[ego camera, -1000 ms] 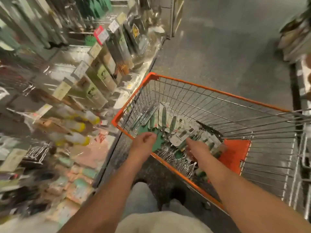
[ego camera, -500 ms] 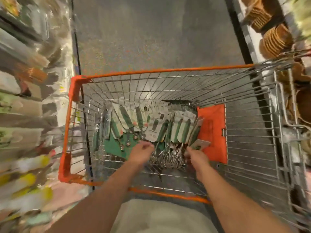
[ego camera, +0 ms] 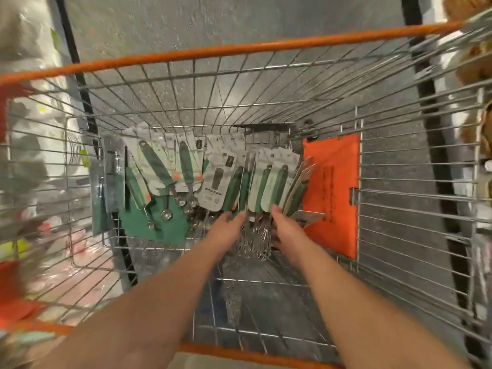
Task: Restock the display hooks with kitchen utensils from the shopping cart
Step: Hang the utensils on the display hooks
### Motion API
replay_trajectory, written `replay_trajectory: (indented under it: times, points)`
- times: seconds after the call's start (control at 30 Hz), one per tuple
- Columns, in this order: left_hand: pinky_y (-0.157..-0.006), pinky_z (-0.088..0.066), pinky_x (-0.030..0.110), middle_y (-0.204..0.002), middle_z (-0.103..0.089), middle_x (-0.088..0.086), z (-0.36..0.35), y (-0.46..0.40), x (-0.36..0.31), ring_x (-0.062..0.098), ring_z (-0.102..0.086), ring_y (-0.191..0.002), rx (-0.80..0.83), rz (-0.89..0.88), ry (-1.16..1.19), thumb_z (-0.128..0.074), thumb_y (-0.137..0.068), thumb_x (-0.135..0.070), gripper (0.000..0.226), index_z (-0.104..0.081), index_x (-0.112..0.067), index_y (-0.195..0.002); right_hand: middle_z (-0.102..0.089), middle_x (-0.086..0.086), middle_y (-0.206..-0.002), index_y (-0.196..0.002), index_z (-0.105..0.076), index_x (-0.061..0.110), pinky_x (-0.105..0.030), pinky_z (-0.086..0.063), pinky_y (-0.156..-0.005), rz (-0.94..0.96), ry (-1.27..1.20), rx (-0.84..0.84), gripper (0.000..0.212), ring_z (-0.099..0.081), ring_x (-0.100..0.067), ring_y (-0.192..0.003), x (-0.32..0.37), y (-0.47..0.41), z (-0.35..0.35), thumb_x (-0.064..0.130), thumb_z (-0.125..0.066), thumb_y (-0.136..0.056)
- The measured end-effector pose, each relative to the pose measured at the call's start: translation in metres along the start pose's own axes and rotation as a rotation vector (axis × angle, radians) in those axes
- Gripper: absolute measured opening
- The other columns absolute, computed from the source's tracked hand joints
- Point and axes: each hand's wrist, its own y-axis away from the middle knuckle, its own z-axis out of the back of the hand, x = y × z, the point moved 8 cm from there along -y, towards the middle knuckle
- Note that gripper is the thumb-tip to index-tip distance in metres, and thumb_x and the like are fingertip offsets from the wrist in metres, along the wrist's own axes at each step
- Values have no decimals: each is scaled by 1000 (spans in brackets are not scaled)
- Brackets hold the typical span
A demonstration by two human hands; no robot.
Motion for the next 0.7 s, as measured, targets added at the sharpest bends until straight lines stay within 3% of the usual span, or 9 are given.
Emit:
replay_trajectory:
  times: [0.13,0.27,0.3,0.37,0.43,0.53,0.6,0.7]
  points:
    - [-123,-31,56,-168,-28,11,-25,-22,-1,35,-34,-151,7,41,36,-51,-97,-68,91,-21,-16,-164,-30,-5,-167,-162,-28,24,-51,-20,-126,-52,-13,81,83,-31,-30,-153,-8,-22,0,76,-34,-97]
    - [-121,-32,46,-166,-32,13,-39,-39,-1,34,-36,-150,-36,49,98,-58,-97,-63,92,-22,-9,-163,-39,3,-164,-158,-36,36,-52,-26,-125,-1,-160,141,136,-39,-21,-148,-20,-47,-8,108,-50,-43]
    - [-119,-33,44,-165,-35,14,-42,-39,-1,33,-37,-149,-53,49,106,-60,-96,-61,90,-26,-9,-162,-42,3,-162,-158,-37,35,-50,-30,-123,-5,-170,135,132,-43,-19,-145,-24,-49,-7,107,-48,-48]
    - [-114,-39,43,-161,-41,16,-40,-40,-1,34,-44,-145,-75,53,136,-65,-93,-60,90,-33,-7,-158,-52,1,-153,-156,-41,30,-43,-42,-111,11,-178,99,95,-51,-13,-135,-16,-39,-6,91,-33,-83]
    - [-99,-48,38,-144,-58,16,-40,-42,-1,31,-57,-129,-73,49,178,-71,-90,-57,83,-48,-4,-149,-60,2,-140,-150,-49,30,-43,-44,-106,22,-171,53,74,-54,-11,-125,-17,-41,-3,75,-20,-100]
    - [-82,-45,28,-112,-66,5,-41,-38,1,22,-61,-100,-85,39,227,-77,-87,-51,70,-60,-1,-132,-64,-4,-127,-130,-65,23,-48,-36,-114,35,-162,26,78,-53,-22,-123,-20,-35,-3,75,-15,-100]
    - [-84,-45,27,-110,-67,3,-44,-33,2,21,-61,-99,-89,31,252,-80,-83,-53,71,-62,-2,-129,-65,-6,-121,-122,-67,17,-46,-37,-115,32,-204,-14,75,-55,-26,-124,-19,-30,1,69,-17,-103]
    - [-89,-44,27,-104,-68,0,-51,-17,1,21,-63,-100,-58,28,324,-83,-83,-45,58,-64,-6,-123,-63,-8,-121,-133,-61,11,-37,-43,-97,29,-239,-54,67,-58,-19,-106,-12,-15,8,60,-22,-108]
